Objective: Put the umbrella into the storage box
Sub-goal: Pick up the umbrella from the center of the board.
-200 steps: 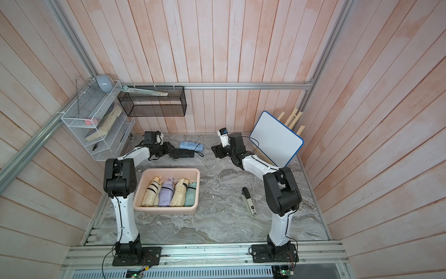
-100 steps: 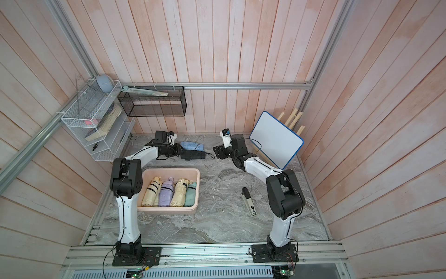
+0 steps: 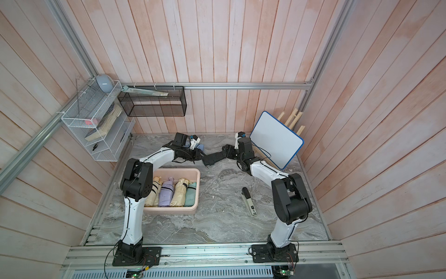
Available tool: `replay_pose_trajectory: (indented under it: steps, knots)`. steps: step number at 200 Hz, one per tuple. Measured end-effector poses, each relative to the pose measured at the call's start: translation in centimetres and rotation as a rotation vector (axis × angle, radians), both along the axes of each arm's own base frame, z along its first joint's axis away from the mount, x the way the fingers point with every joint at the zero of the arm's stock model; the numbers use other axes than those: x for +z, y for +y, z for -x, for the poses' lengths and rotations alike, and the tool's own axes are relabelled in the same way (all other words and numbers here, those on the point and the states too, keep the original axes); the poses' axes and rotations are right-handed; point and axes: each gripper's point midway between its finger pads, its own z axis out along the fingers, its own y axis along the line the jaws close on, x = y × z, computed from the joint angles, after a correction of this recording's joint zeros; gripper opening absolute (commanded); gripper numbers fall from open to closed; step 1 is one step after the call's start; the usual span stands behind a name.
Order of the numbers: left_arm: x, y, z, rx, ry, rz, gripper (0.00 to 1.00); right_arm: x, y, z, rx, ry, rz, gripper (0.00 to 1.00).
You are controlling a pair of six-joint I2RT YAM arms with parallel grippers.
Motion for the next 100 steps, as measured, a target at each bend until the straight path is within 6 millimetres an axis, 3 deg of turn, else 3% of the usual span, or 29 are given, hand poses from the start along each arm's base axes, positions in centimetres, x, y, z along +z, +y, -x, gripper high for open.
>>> replay_pose_trajectory:
  steps: [35, 67, 80, 100]
  knots:
    - [0.5, -1.7, 1.6, -0.09, 0.001, 0.034, 0.46, 1.4, -0.9, 0.3, -0.071, 0.017, -0.038, 0.71]
    - [1.0, -2.1, 1.7, -0.091, -0.024, -0.001, 0.51, 0.7, -1.6, 0.5, -0.124, 0.069, -0.05, 0.71]
    - [2.2, -1.8, 1.2, -0.066, -0.059, -0.016, 0.53, 0.5, -1.5, 0.2, -0.14, 0.091, -0.064, 0.7]
    - [6.5, -1.0, -0.1, 0.005, -0.177, -0.01, 0.56, 0.5, -0.7, -0.8, -0.145, 0.107, -0.09, 0.69]
